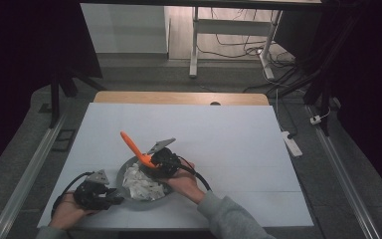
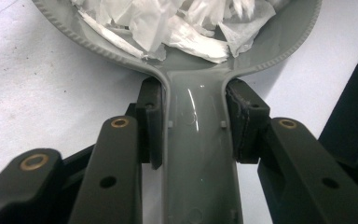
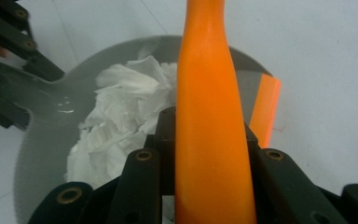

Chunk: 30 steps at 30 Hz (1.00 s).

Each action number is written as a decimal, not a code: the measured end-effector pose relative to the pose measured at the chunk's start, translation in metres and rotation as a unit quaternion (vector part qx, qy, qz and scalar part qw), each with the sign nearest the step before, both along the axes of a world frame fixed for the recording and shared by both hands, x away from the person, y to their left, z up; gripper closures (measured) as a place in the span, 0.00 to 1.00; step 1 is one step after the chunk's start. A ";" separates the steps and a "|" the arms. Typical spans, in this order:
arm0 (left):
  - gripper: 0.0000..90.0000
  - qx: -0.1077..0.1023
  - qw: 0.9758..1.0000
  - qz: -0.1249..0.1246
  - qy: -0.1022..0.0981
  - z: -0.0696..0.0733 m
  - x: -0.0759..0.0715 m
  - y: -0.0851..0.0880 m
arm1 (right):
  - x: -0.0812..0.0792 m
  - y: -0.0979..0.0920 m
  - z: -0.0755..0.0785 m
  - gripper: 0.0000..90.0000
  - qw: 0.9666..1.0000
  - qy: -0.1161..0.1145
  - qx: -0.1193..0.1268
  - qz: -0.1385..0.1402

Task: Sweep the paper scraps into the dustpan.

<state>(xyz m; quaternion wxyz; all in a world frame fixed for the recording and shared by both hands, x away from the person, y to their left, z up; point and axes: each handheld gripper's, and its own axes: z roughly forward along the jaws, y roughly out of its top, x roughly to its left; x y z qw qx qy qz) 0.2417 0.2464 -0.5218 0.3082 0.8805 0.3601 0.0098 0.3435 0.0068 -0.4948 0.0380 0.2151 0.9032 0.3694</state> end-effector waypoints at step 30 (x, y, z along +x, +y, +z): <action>0.68 -0.016 1.000 0.015 -0.013 -0.004 0.001 0.000 | 0.022 -0.067 0.030 0.80 0.995 -0.022 0.044 -0.082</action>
